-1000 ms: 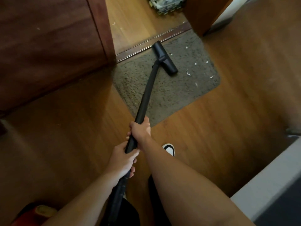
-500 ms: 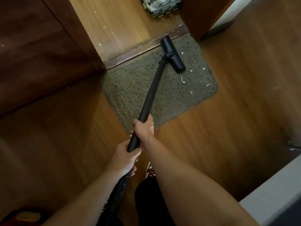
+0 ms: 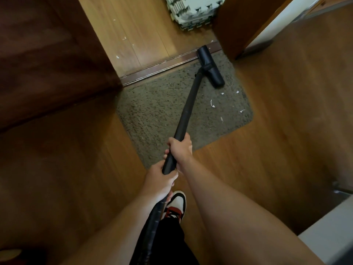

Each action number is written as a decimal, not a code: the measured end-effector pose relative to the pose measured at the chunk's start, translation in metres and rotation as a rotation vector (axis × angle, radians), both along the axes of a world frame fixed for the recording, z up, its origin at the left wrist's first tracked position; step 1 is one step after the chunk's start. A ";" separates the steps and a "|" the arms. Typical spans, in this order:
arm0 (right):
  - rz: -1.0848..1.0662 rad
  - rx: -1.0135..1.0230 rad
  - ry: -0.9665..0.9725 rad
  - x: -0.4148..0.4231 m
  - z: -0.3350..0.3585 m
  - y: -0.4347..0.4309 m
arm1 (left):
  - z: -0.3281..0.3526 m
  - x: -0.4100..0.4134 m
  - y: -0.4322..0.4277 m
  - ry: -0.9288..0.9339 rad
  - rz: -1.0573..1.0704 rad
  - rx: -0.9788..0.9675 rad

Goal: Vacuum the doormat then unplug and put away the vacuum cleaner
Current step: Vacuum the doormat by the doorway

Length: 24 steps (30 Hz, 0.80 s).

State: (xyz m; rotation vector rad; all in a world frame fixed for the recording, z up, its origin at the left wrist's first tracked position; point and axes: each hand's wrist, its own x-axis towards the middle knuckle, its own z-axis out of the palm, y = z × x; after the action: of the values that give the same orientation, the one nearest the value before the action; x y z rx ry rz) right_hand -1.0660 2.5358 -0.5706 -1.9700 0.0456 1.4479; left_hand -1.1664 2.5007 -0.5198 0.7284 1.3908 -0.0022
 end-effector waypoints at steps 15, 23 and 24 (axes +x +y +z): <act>0.038 -0.027 0.019 -0.095 0.015 -0.043 | 0.024 -0.095 -0.040 0.023 -0.011 -0.057; 0.045 -0.045 0.039 -0.163 0.016 -0.074 | 0.035 -0.161 -0.072 0.037 0.001 -0.053; 0.041 -0.050 0.039 -0.171 0.017 -0.079 | 0.036 -0.170 -0.077 0.039 -0.008 -0.058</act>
State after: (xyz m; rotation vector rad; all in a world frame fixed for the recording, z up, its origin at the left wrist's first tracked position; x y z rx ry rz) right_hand -1.2371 2.4566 -0.5537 -1.9929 0.0593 1.5254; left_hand -1.3367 2.4242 -0.4836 0.6888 1.4190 -0.0627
